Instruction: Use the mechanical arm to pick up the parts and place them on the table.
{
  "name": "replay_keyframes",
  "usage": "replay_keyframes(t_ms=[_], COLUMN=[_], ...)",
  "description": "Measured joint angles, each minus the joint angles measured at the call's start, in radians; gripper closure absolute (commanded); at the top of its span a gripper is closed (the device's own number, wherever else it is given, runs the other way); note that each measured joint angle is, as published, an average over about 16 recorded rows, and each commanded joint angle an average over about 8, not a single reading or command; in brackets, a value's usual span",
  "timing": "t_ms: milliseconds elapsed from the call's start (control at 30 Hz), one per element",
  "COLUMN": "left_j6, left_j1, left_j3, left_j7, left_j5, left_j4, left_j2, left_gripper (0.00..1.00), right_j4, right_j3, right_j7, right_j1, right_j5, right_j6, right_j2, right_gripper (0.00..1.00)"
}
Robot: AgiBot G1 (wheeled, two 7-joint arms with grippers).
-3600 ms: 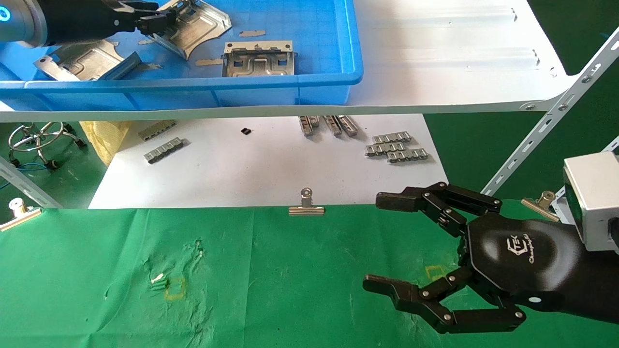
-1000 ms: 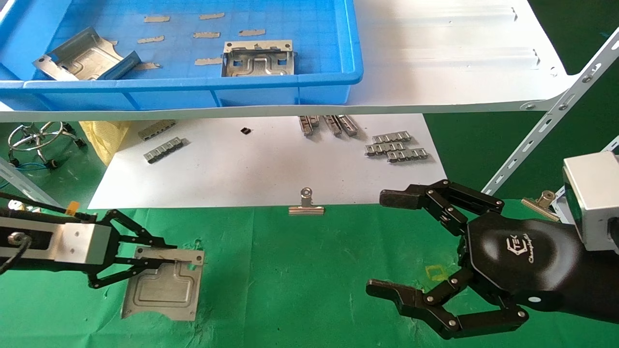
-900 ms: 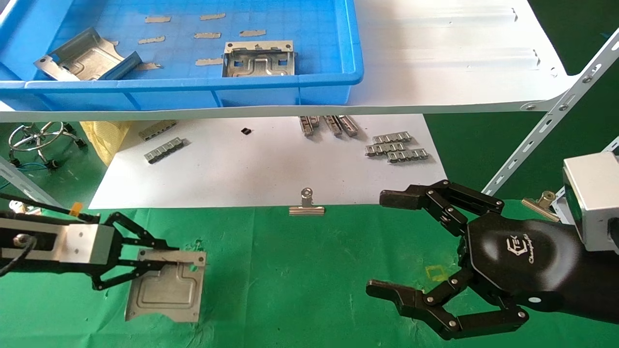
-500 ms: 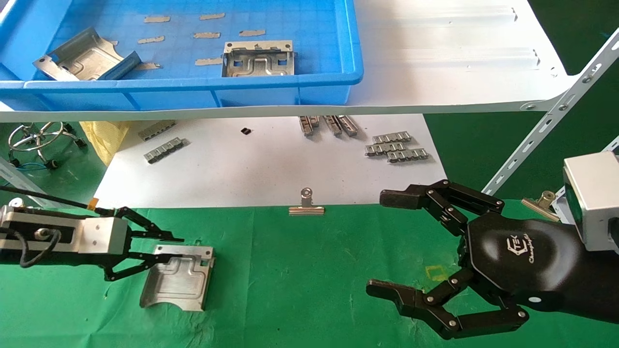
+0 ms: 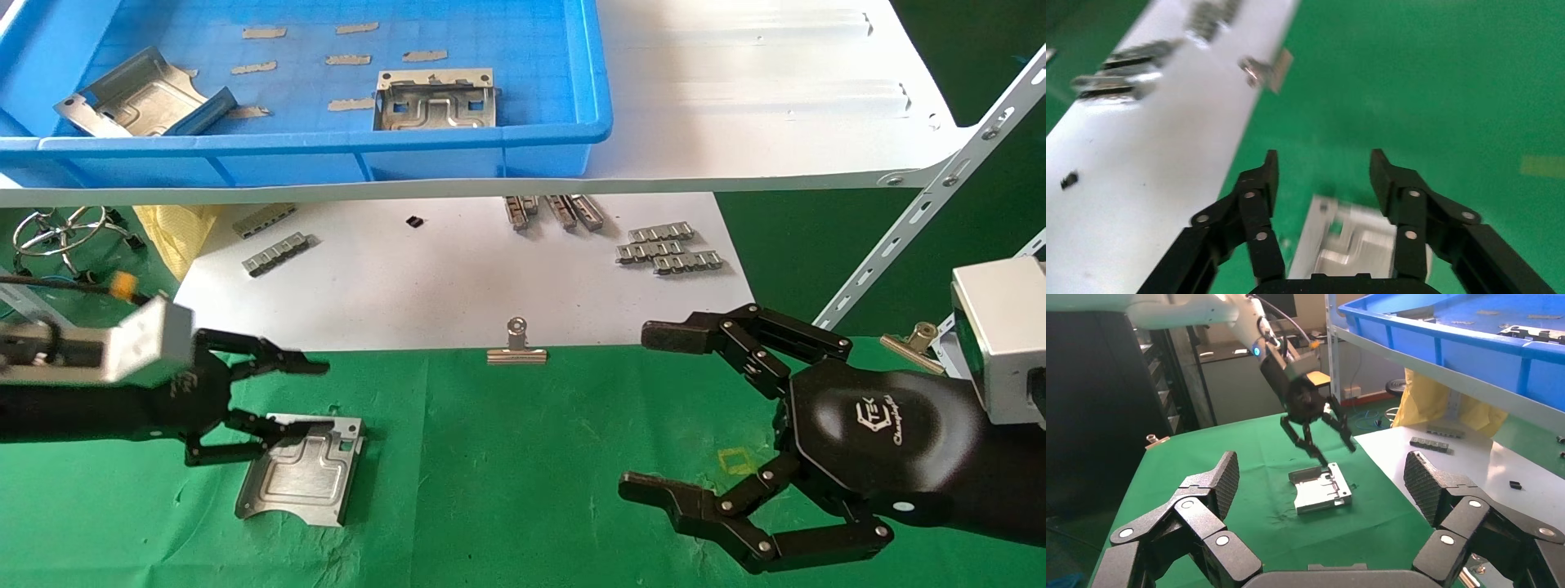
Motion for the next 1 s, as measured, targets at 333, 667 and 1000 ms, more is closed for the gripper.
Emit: replay_keyframes(t_ms=[333,667,1000], left_j6=[0.004,0.000,-0.013], left_j1=[0.043,0.048,0.117], left_j3=[-0.021,-0.033,-0.113], left_j7=[-0.092,-0.094,-0.163], left_j5=[-0.102,-0.088,-0.104], left_j4=[-0.022,-0.044,-0.160], left_j2=[-0.029,-0.027,-0.046], left_gripper=[0.00,0.00,0.00], right_j4=[0.000,0.000,0.000], right_j3=[0.000,0.000,0.000], right_j7=[0.000,0.000,0.000], right_j1=[0.000,0.000,0.000], right_j5=[0.000,0.000,0.000], right_j6=[0.000,0.000,0.000], right_j2=[0.000,0.000,0.000], right_gripper=[0.00,0.00,0.00])
